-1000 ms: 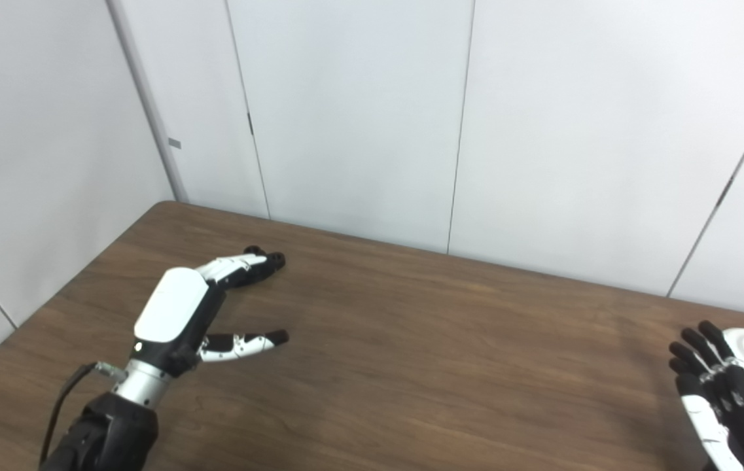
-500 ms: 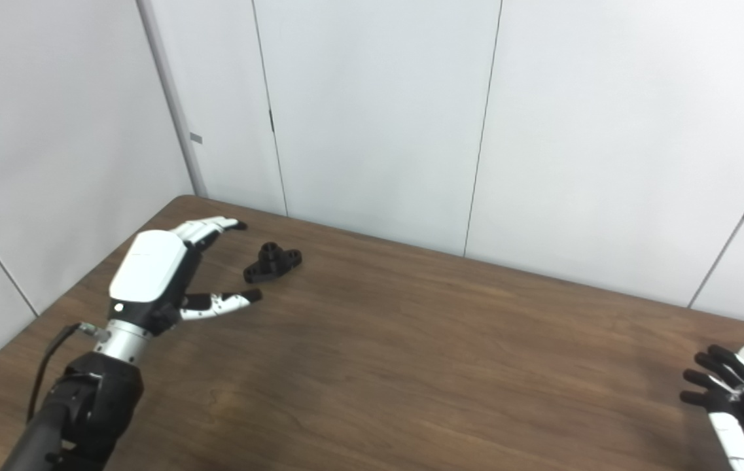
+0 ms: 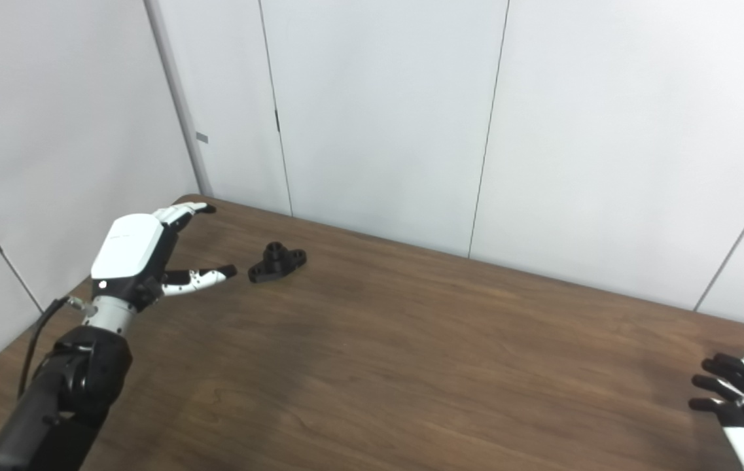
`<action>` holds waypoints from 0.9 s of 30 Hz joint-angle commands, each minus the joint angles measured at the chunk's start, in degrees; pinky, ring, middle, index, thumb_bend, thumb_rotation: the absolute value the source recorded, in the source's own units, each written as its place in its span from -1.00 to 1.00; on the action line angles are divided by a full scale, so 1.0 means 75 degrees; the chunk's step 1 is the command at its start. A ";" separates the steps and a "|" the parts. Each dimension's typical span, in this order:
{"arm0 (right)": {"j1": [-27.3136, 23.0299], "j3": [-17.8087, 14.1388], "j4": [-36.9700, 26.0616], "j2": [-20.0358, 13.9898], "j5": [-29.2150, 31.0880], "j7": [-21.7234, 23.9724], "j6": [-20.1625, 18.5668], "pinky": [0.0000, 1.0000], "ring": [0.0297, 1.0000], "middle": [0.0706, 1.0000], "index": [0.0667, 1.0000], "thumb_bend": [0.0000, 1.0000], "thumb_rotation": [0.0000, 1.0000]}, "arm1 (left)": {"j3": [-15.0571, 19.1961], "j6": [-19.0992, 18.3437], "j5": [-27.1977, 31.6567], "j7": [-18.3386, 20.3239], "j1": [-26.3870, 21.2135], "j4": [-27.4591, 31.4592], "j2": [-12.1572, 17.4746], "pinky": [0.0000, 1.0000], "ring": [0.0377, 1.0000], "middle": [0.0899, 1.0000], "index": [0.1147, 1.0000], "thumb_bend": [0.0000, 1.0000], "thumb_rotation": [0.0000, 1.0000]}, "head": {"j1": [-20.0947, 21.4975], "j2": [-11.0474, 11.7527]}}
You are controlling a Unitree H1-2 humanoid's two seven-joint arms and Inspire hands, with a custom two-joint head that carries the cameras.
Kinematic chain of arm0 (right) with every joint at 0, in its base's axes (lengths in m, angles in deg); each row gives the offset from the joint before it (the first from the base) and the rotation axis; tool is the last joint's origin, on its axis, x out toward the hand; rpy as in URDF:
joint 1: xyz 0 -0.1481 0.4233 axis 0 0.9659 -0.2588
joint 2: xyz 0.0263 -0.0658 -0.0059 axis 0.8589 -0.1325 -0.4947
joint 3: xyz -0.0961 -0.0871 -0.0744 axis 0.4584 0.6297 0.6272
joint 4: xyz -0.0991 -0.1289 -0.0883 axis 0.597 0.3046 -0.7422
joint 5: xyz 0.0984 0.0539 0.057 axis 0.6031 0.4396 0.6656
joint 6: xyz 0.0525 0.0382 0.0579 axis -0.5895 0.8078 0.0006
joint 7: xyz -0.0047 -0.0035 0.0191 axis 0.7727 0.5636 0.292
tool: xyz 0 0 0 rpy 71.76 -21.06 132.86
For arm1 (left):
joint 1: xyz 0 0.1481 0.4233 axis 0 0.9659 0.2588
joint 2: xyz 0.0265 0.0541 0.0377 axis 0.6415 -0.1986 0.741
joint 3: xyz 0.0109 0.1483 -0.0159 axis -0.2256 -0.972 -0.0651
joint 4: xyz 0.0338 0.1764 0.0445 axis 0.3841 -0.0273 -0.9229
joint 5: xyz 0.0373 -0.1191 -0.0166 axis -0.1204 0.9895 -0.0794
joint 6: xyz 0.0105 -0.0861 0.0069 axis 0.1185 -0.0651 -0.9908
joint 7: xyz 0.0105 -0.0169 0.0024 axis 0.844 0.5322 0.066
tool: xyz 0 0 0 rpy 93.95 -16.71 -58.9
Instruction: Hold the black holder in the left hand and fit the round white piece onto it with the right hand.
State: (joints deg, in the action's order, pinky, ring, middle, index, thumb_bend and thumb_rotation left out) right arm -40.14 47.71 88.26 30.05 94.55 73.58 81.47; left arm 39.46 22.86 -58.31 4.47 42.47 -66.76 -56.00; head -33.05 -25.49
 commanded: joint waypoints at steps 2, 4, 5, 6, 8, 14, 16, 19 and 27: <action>0.0369 -0.0016 0.0418 0.0051 0.0087 0.0097 0.0181 0.01 0.27 0.35 0.29 0.60 0.22 | -0.0041 -0.0211 0.0244 0.0173 -0.0450 -0.0166 0.0401 0.44 0.66 0.72 0.64 0.51 -0.03 | -0.0003 -0.0012; 0.0375 -0.0019 0.0421 0.0053 0.0081 0.0094 0.0174 0.00 0.27 0.34 0.28 0.63 0.23 | -0.0116 -0.0324 0.0343 0.0317 -0.0531 -0.0318 0.0487 0.47 0.69 0.74 0.66 0.51 -0.01 | 0.0004 -0.0015; 0.0375 -0.0025 0.0445 0.0045 0.0112 0.0121 0.0196 0.00 0.27 0.34 0.28 0.64 0.23 | -0.0169 -0.0400 0.0391 0.0413 -0.0597 -0.0445 0.0546 0.48 0.70 0.75 0.66 0.51 -0.01 | 0.0003 -0.0018; 0.0380 -0.0032 0.0447 0.0039 0.0150 0.0148 0.0201 0.00 0.27 0.34 0.28 0.63 0.22 | -0.0226 -0.0458 0.0414 0.0489 -0.0664 -0.0582 0.0604 0.49 0.71 0.76 0.67 0.54 0.02 | 0.0005 -0.0027; 0.0395 -0.0036 0.0416 0.0032 0.0192 0.0178 0.0207 -0.01 0.26 0.33 0.27 0.63 0.21 | -0.0339 -0.0569 0.0429 0.0621 -0.0767 -0.0776 0.0698 0.49 0.72 0.77 0.67 0.57 0.06 | 0.0005 -0.0045; 0.0445 -0.0054 0.0305 -0.0004 0.0202 0.0199 0.0170 -0.03 0.25 0.33 0.26 0.68 0.24 | -0.0659 -0.0822 0.0549 0.0860 -0.0984 -0.1162 0.0861 0.53 0.74 0.78 0.69 0.64 0.11 | 0.0001 -0.0116; 0.0450 -0.0073 0.0301 0.0002 0.0254 0.0213 0.0148 -0.03 0.25 0.33 0.26 0.70 0.23 | -0.0766 -0.0878 0.0619 0.0928 -0.1032 -0.1294 0.0917 0.54 0.75 0.79 0.69 0.66 0.12 | 0.0007 -0.0128; 0.0490 -0.0075 0.0185 -0.0008 0.0275 0.0234 0.0099 -0.05 0.23 0.31 0.24 0.74 0.24 | -0.0918 -0.0886 0.0713 0.1003 -0.1113 -0.1543 0.0989 0.55 0.76 0.79 0.68 0.70 0.10 | -0.0009 -0.0177; 0.0532 -0.0097 0.0078 -0.0022 0.0320 0.0248 0.0069 -0.03 0.21 0.29 0.23 0.77 0.23 | -0.1252 -0.0687 0.0926 0.0983 -0.1216 -0.2131 0.1116 0.55 0.76 0.78 0.67 0.73 0.11 | 0.0028 -0.0275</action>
State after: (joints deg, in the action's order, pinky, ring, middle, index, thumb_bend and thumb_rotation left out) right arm -39.12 47.15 86.88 29.67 96.54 74.88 81.45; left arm 29.74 16.61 -51.68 13.22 36.03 -82.58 -50.40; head -32.87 -27.16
